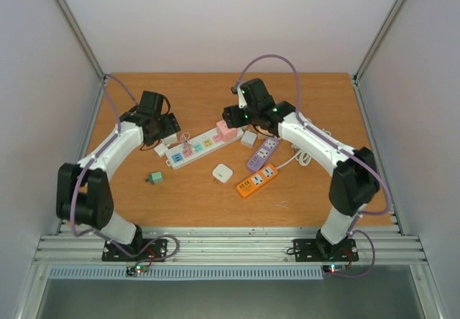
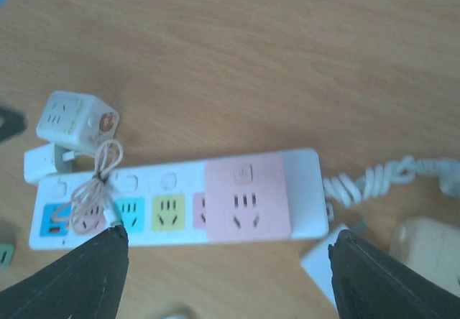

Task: Insert the plug

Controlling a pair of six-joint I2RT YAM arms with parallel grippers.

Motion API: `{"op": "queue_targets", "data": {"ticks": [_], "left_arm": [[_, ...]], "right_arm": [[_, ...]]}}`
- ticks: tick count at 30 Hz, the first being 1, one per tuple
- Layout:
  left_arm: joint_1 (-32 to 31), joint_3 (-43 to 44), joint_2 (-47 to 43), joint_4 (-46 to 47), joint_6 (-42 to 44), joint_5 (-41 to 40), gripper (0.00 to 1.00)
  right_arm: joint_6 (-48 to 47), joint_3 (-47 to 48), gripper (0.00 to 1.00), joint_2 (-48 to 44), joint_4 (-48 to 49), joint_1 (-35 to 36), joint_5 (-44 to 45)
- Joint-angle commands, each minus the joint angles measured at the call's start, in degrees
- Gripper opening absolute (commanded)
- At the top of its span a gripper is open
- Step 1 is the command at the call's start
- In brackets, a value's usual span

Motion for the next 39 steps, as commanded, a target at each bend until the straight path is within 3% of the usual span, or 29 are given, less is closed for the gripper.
{"op": "queue_targets", "data": {"ticks": [1,8,21,27,32,36,39], "left_arm": [[2.8,6.4,8.7,3.6,0.9,-1.1,0.84],[4.7,14.0,20.4,-0.9,7.3,4.5,0.87],[4.8,16.0,25.4,-5.3,8.6,3.0,0.76],[4.8,16.3,25.5,-7.7,9.7,-0.4,0.83],[4.8,15.7,24.3,-6.6,9.5,-0.9,0.76],[4.8,15.4,23.4,-6.0,9.4,-1.5,0.62],[4.8,14.5,22.0,-4.9,8.9,-4.5,0.57]], "right_arm": [[5.3,-8.5,0.75,-7.2,4.6,-0.1,-0.1],[11.5,-17.4,0.66,-14.3,7.2,-0.1,-4.6],[12.4,-16.8,0.56,-9.8,4.3,1.0,-11.0],[12.6,-16.5,0.56,-9.5,4.5,1.4,-10.9],[12.7,-16.3,0.54,-9.4,4.0,1.5,-10.8],[12.8,-16.5,0.54,-9.8,3.9,1.6,-10.7],[12.9,-16.6,0.53,-10.1,3.8,1.7,-10.8]]}}
